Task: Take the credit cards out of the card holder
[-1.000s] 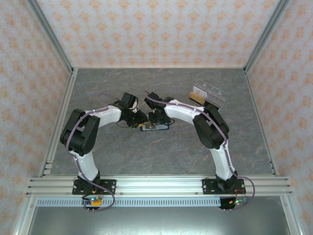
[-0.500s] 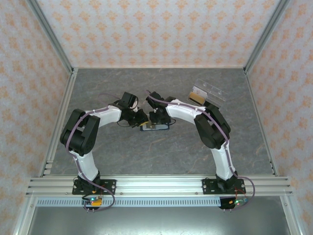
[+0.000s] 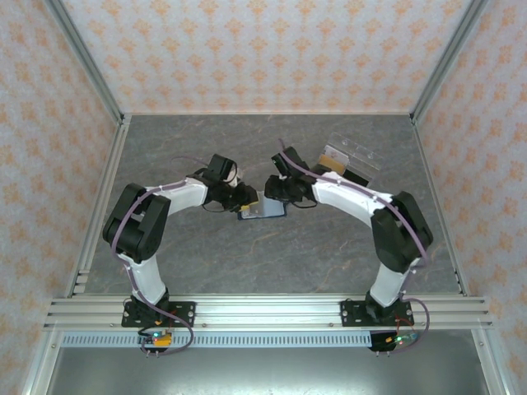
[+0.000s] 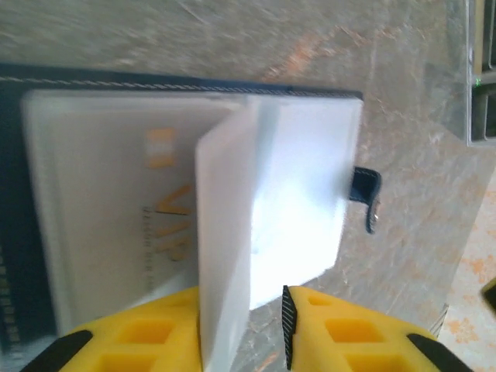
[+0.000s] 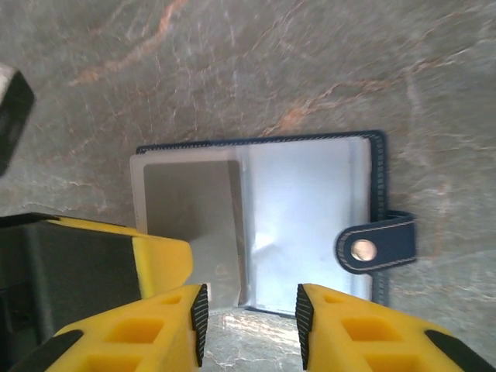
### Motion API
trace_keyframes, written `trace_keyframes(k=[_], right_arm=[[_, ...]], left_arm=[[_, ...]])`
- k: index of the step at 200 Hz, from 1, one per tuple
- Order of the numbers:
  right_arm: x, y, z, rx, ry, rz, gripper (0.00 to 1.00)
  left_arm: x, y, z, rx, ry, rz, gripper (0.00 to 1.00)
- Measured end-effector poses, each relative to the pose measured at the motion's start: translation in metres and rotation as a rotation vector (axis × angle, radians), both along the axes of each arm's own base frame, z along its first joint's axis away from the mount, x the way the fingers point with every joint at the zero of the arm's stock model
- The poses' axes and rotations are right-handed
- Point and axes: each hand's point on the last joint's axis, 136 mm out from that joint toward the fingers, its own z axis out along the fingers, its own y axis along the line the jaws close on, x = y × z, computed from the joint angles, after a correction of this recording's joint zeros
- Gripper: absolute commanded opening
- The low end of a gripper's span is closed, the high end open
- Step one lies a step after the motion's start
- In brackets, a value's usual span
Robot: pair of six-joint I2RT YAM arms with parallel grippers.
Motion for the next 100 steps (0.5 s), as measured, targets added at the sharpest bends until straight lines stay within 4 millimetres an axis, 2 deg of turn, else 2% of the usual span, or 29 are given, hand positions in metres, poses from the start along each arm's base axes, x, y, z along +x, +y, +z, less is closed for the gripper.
trace_keyframes(k=[51, 76, 100], right_arm=[[0.005, -0.037, 0.009, 0.001, -0.068, -0.119, 0.41], [0.007, -0.043, 0.01, -0.007, -0.084, -0.144, 0.41], [0.01, -0.045, 0.011, -0.012, -0.099, -0.156, 0.41]], left_arm=[[0.01, -0.027, 0.029, -0.05, -0.055, -0.03, 0.62], [0.019, -0.038, 0.04, -0.073, -0.079, -0.032, 0.68], [0.023, -0.043, 0.037, -0.079, -0.075, -0.03, 0.72]])
